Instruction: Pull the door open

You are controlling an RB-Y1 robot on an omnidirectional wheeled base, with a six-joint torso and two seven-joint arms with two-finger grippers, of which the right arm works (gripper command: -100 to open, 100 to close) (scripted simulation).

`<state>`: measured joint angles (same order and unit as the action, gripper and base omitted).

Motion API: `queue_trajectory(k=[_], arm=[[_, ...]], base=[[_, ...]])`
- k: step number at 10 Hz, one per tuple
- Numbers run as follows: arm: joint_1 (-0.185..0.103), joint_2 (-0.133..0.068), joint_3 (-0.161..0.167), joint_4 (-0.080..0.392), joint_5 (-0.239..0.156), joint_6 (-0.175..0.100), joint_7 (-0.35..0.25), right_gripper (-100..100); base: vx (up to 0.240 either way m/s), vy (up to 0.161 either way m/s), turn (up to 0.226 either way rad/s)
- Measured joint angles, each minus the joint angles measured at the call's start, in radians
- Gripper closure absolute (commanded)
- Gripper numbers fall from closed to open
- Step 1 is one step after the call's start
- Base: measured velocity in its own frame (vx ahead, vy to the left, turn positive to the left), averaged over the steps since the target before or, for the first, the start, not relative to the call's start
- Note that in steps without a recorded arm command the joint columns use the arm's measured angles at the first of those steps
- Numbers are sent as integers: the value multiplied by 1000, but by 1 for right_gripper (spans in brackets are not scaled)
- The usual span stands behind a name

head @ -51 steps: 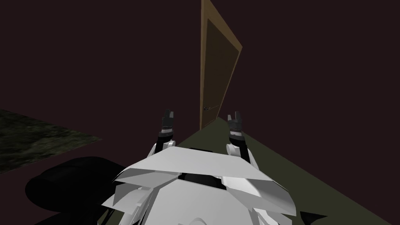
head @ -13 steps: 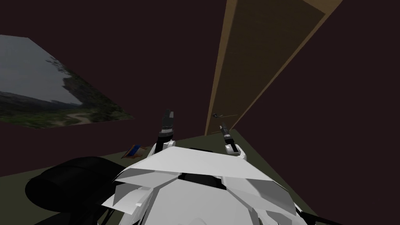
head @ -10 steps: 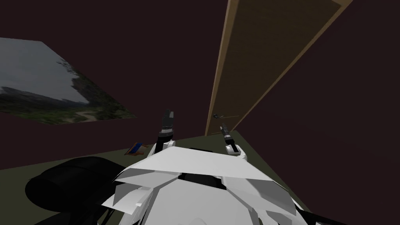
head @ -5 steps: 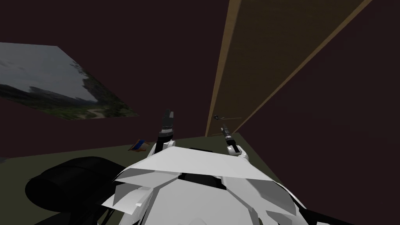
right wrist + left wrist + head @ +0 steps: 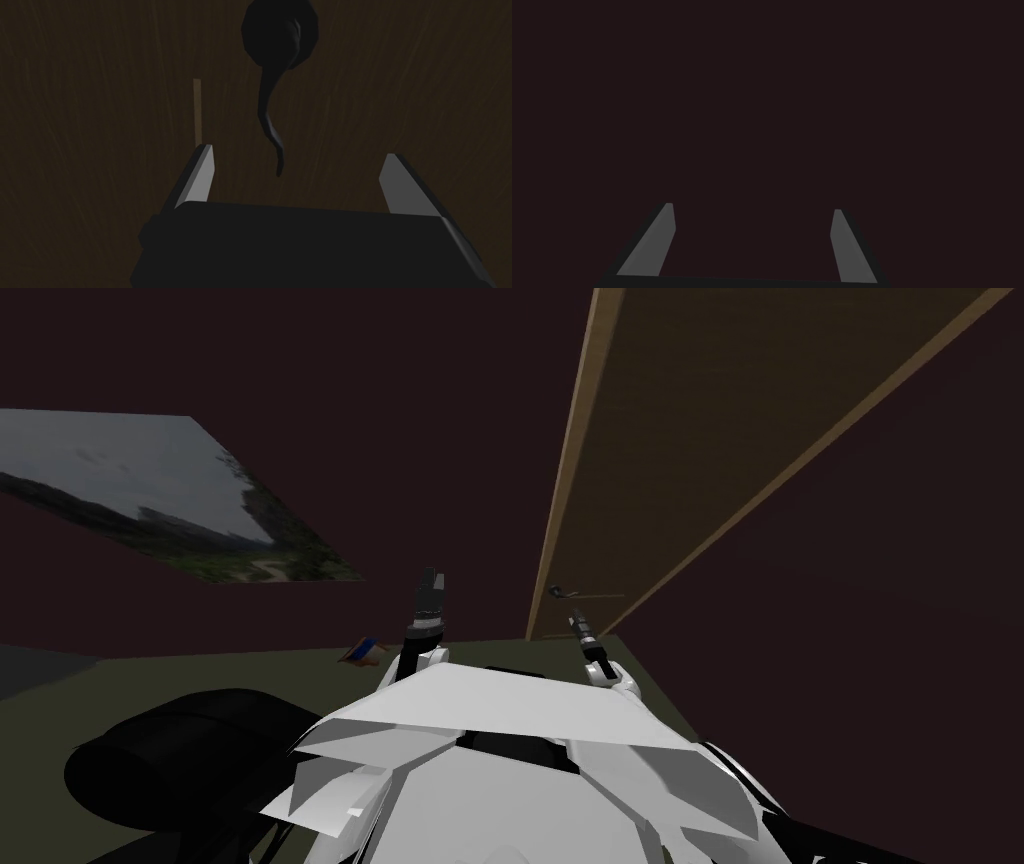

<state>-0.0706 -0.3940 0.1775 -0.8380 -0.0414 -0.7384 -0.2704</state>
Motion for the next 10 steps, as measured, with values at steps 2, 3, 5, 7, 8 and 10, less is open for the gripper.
queue_trajectory(k=[2, 3, 5, 7, 8, 10], arm=[[-9, -5, 2, 24, -1, -6, -4, -100], [-6, -15, -8, 47, -7, -22, -9, -100], [4, -34, -29, 70, -20, -44, -20, -100], [37, -66, -58, 76, -39, -68, -38, -100], [32, -72, -64, 98, -43, -79, -44, -100], [47, -91, -84, 108, -55, -94, -54, -100]], base=[[78, 18, 109], [209, 105, 213], [182, 109, 204], [165, 58, 175], [171, 6, 146], [106, -1, 92]])
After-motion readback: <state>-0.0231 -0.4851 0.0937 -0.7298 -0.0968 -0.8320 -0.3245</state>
